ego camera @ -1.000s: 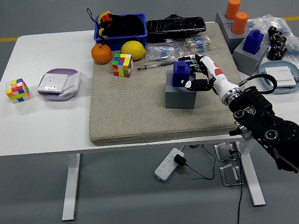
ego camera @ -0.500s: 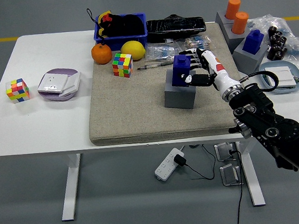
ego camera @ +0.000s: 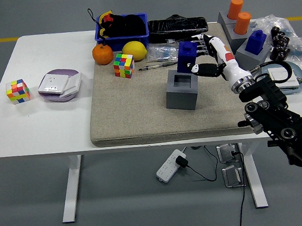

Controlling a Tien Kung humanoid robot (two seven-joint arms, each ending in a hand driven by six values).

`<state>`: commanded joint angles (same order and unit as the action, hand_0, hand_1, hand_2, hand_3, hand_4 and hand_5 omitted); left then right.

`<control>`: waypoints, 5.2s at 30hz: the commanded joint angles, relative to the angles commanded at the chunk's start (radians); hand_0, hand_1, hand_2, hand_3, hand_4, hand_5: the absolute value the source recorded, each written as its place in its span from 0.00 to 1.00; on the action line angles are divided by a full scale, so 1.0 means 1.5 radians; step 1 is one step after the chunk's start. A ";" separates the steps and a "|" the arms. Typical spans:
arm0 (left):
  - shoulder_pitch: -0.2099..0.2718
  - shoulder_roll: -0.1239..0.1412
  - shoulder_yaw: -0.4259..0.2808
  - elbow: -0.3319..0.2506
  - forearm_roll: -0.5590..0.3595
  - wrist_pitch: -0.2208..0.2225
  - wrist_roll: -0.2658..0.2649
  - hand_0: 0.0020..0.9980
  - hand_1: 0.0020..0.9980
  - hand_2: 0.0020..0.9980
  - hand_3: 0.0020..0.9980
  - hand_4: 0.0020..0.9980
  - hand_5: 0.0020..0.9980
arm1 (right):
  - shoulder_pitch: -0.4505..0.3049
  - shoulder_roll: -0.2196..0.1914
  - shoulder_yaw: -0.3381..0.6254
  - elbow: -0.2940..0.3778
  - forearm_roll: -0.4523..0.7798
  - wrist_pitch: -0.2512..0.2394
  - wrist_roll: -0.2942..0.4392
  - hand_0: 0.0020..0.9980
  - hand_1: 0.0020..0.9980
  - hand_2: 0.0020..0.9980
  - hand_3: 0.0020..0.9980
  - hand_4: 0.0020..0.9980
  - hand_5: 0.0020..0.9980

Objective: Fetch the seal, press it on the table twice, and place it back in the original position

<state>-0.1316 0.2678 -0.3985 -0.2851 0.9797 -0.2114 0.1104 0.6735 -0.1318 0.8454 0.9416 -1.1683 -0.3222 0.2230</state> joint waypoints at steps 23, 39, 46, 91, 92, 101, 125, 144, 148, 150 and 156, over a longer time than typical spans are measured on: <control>0.006 0.000 -0.001 0.000 0.004 0.002 -0.001 0.82 0.79 0.75 0.81 0.72 0.37 | -0.122 -0.068 0.115 -0.014 -0.010 -0.004 0.014 0.60 0.44 0.46 0.48 0.67 0.00; 0.007 -0.004 0.000 0.000 0.006 0.003 -0.001 0.82 0.79 0.75 0.81 0.72 0.37 | -0.146 -0.041 0.088 -0.081 0.023 -0.014 0.048 0.61 0.44 0.46 0.48 0.67 0.00; 0.006 -0.005 -0.001 0.000 0.007 0.002 -0.001 0.82 0.79 0.75 0.81 0.72 0.37 | -0.148 -0.032 0.073 -0.107 0.035 -0.013 0.058 0.61 0.44 0.46 0.48 0.67 0.00; 0.001 -0.003 -0.003 0.001 0.002 -0.002 0.000 0.83 0.79 0.75 0.81 0.73 0.37 | -0.048 -0.033 0.028 0.034 0.013 -0.011 0.015 0.60 0.44 0.45 0.47 0.66 0.00; 0.000 -0.003 -0.003 0.000 0.003 -0.002 0.000 0.83 0.79 0.75 0.81 0.73 0.37 | -0.043 -0.030 0.021 0.030 0.015 -0.012 0.014 0.60 0.44 0.45 0.47 0.66 0.00; -0.001 -0.002 0.001 0.000 0.003 -0.002 0.000 0.82 0.79 0.75 0.81 0.73 0.37 | -0.009 0.001 -0.031 -0.008 0.035 -0.005 0.018 0.60 0.44 0.45 0.47 0.66 0.00; -0.006 0.003 0.012 0.000 0.003 -0.001 -0.002 0.82 0.79 0.75 0.81 0.73 0.38 | 0.027 0.029 -0.098 -0.083 0.073 0.004 0.029 0.60 0.44 0.45 0.47 0.66 0.00; -0.009 0.005 0.015 -0.002 0.006 -0.001 -0.003 0.82 0.79 0.75 0.81 0.72 0.38 | 0.045 0.035 -0.121 -0.128 0.092 0.011 0.036 0.60 0.44 0.45 0.48 0.67 0.00; -0.009 0.005 0.016 -0.002 0.007 -0.002 -0.003 0.82 0.79 0.75 0.81 0.72 0.38 | 0.044 0.037 -0.119 -0.133 0.093 0.011 0.038 0.60 0.44 0.45 0.48 0.67 0.00; -0.010 0.004 0.016 -0.002 0.006 -0.002 -0.003 0.83 0.79 0.75 0.81 0.72 0.38 | 0.044 0.038 -0.119 -0.134 0.094 0.011 0.040 0.60 0.44 0.45 0.48 0.67 0.00; -0.011 0.004 0.017 -0.001 0.007 -0.001 -0.003 0.82 0.79 0.75 0.81 0.73 0.38 | 0.046 0.039 -0.120 -0.138 0.096 0.011 0.041 0.60 0.44 0.45 0.48 0.67 0.00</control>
<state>-0.1478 0.2737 -0.3738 -0.2868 0.9896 -0.2132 0.1062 0.7425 -0.0729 0.6656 0.7351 -1.0249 -0.3064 0.2850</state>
